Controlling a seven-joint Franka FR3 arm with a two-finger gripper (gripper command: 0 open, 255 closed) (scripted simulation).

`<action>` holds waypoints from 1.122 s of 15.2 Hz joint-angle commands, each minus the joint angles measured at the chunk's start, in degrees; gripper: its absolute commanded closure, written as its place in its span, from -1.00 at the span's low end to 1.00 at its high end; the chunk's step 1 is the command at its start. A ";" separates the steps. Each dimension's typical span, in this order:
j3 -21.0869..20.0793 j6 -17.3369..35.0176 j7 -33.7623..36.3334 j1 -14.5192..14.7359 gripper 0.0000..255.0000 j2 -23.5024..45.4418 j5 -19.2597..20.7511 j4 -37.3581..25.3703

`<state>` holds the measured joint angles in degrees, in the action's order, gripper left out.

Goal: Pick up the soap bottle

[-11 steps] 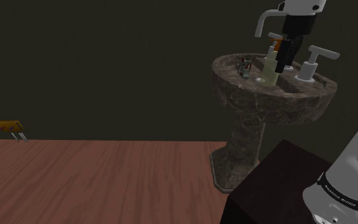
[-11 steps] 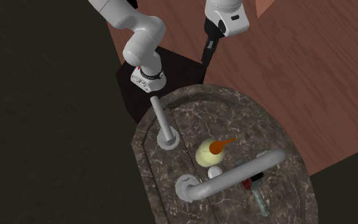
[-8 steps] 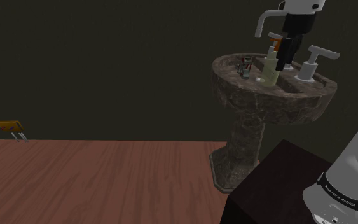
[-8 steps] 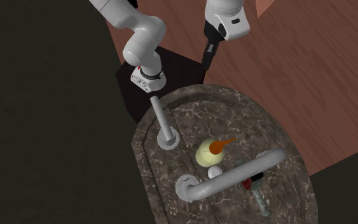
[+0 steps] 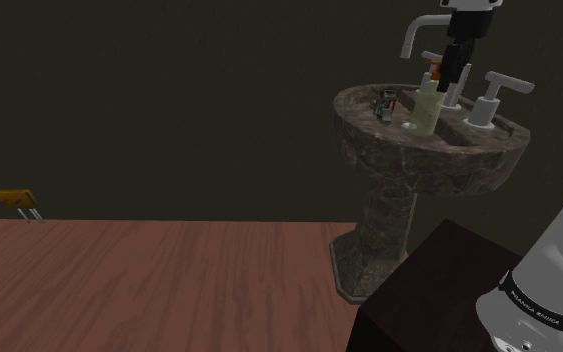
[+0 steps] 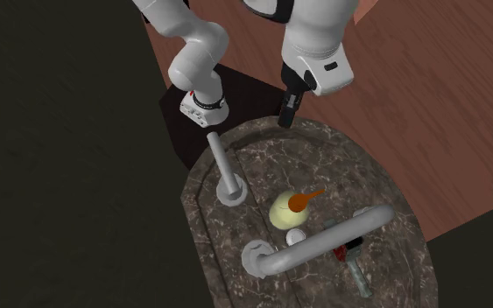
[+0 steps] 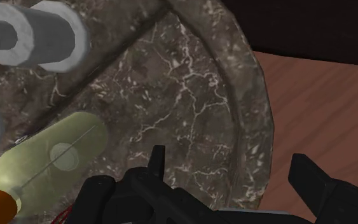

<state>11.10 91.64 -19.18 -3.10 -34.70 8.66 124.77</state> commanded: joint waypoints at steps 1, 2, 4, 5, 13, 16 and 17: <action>2.33 0.99 -2.92 -0.29 -1.00 3.29 0.76 -2.82; 3.38 1.22 -4.28 -0.40 -1.00 4.81 0.96 -4.36; 5.49 1.61 -7.04 -0.57 -1.00 7.98 1.15 -7.64; 6.54 1.76 -8.44 -0.65 -1.00 9.64 1.13 -9.38; 14.89 1.55 -20.58 -1.64 -1.00 25.01 -2.47 -26.21; 16.96 0.83 -24.15 -2.47 -1.00 29.95 -4.68 -31.80; 16.90 1.64 -24.04 -2.49 -1.00 29.69 -4.56 -30.75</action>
<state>27.75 92.73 -42.76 -5.47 -5.63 4.38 94.11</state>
